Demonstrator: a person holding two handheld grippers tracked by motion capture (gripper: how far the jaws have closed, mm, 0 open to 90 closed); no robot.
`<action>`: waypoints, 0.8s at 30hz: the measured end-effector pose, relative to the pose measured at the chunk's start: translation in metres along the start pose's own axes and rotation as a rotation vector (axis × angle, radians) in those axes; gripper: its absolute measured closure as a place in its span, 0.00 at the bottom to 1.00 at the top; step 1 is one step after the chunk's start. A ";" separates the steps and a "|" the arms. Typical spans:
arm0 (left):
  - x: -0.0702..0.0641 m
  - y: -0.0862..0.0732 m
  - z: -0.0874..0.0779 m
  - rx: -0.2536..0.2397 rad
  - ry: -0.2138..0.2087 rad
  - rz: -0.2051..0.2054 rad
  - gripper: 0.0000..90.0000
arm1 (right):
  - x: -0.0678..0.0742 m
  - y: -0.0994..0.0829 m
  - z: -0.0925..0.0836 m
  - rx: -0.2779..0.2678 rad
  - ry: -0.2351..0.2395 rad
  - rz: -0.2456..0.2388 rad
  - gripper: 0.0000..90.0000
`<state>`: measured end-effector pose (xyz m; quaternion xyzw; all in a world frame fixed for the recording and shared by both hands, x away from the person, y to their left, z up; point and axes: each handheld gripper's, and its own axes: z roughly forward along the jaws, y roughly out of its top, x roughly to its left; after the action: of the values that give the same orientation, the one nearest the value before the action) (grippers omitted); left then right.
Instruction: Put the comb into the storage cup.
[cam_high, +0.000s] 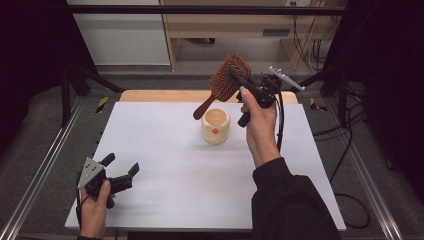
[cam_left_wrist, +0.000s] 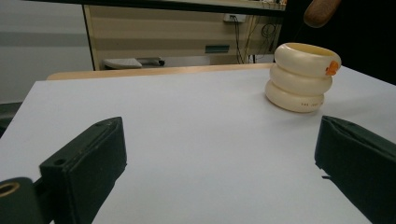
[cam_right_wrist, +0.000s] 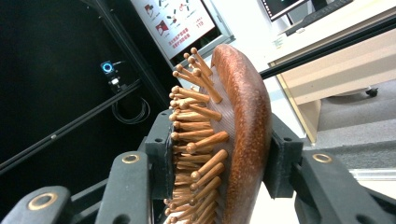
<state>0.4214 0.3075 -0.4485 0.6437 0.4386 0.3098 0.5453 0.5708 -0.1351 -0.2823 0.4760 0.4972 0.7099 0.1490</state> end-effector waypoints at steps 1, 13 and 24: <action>0.000 0.000 0.000 0.000 0.001 -0.002 0.02 | 0.000 0.001 0.000 0.000 -0.002 0.001 0.60; 0.000 0.000 0.000 0.000 -0.002 0.000 0.02 | -0.005 0.006 -0.003 -0.006 -0.010 0.001 0.60; 0.001 0.000 0.000 0.001 0.010 -0.004 0.02 | -0.012 0.012 -0.008 -0.020 -0.037 0.001 0.60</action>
<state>0.4215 0.3081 -0.4487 0.6417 0.4426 0.3116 0.5434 0.5734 -0.1530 -0.2790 0.4877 0.4871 0.7060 0.1626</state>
